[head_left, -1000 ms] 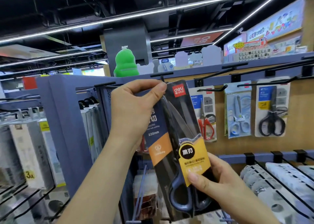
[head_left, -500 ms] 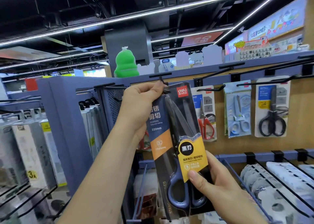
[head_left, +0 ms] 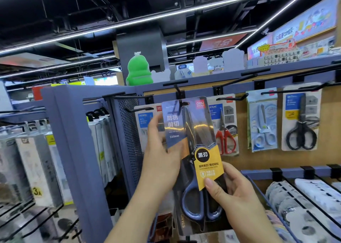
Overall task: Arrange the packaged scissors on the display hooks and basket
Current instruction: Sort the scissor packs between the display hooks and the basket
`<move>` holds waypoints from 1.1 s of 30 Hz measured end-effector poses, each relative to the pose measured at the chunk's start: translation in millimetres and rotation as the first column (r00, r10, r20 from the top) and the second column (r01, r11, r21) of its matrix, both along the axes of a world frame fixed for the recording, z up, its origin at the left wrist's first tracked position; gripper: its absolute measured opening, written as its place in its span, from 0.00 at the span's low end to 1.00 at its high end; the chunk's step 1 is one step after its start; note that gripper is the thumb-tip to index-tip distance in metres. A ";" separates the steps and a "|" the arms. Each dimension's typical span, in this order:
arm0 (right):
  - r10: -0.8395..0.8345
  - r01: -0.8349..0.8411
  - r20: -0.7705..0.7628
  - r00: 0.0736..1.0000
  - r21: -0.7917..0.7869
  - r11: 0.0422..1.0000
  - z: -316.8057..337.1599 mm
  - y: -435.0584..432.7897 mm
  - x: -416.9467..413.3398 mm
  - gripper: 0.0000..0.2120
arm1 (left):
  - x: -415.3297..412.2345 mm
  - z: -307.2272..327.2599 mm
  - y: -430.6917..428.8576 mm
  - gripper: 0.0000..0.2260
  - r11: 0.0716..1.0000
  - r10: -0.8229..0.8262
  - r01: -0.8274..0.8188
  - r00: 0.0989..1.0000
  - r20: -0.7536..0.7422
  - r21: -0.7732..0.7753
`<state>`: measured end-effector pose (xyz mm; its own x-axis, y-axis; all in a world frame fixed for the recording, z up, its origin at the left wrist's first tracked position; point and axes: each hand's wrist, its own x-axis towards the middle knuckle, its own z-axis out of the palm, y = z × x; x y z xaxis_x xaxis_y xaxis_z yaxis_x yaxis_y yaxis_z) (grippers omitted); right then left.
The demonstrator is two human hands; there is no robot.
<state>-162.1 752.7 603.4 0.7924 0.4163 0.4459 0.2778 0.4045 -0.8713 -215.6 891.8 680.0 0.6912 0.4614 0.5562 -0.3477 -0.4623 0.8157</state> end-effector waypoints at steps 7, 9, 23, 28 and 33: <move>-0.259 0.264 0.052 0.964 -0.168 0.950 12.6 23.0 27.4 0.16 | 40.4 -25.3 28.8 0.22 0.957 0.250 -0.241 0.967 -0.043 0.160; -0.294 0.316 0.119 0.948 -0.274 0.908 13.1 22.0 36.2 0.17 | 58.1 -22.7 35.9 0.23 0.954 0.265 -0.249 0.961 -0.080 0.168; -0.158 0.222 0.162 0.974 -0.560 0.798 -0.6 -22.7 39.3 0.13 | 92.7 -33.1 51.2 0.30 0.824 0.423 -0.295 0.888 -0.179 0.485; -0.212 0.282 0.188 0.959 -0.578 0.765 -4.5 -57.1 18.0 0.09 | 54.0 -41.6 30.5 0.14 0.885 0.311 -0.260 0.948 -0.073 0.387; -0.274 0.371 0.251 0.928 -0.622 0.689 -8.8 -90.3 -22.9 0.12 | -1.9 -70.7 -14.0 0.12 0.942 -0.035 0.052 0.998 -0.055 0.332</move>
<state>-185.0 662.3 594.7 0.8893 0.3688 0.2706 0.4102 -0.3815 -0.8284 -217.6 877.8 609.3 0.7360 0.2244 0.6387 -0.3381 -0.6956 0.6339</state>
